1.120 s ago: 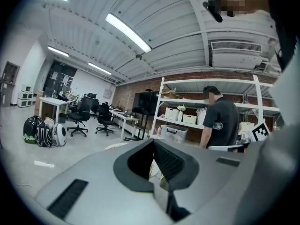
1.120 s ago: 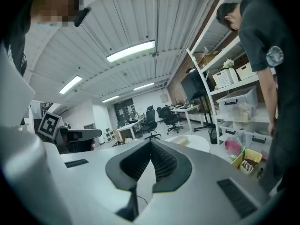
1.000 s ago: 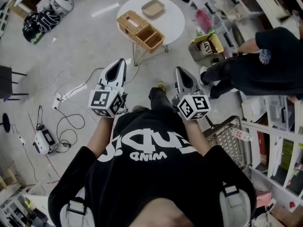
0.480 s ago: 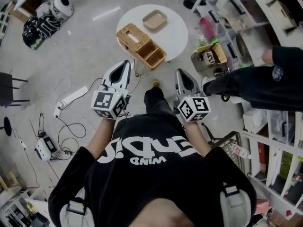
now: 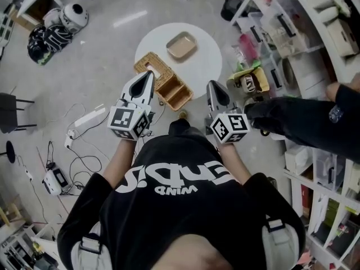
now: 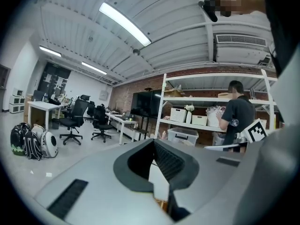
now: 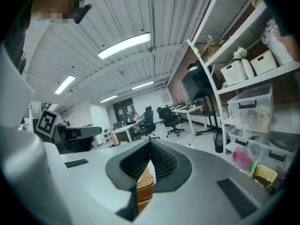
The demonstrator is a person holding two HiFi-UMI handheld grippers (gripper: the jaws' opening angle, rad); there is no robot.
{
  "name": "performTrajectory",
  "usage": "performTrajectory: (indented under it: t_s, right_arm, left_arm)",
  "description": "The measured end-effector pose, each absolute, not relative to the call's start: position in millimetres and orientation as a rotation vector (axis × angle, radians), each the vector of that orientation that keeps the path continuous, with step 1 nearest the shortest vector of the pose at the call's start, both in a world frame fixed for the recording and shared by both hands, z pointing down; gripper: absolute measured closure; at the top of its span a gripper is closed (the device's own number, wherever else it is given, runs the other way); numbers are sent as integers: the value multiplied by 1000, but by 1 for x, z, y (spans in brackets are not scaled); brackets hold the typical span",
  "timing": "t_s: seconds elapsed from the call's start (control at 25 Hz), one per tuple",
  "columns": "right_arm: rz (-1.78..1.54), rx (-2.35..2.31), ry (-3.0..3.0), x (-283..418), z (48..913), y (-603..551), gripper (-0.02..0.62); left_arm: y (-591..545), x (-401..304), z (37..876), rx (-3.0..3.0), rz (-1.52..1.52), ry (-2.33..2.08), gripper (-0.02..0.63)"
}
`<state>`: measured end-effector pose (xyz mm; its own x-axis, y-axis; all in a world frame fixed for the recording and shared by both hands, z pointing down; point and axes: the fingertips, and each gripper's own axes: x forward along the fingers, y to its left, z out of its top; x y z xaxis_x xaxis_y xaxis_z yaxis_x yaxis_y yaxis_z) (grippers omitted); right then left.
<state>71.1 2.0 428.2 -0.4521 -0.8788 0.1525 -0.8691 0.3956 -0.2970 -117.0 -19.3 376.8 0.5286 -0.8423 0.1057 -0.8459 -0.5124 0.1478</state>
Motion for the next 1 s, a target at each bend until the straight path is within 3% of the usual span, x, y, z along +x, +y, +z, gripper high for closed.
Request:
performTrajectory:
  t_s: [0.44, 1.0]
  right_arm:
    - [-526, -1551, 2646, 105, 425, -94, 597]
    - [-565, -1642, 2588, 98, 438, -130, 597]
  left_arm:
    - [-101, -79, 378, 2544, 79, -1509, 607]
    - [-141, -84, 383, 2552, 111, -1460, 606]
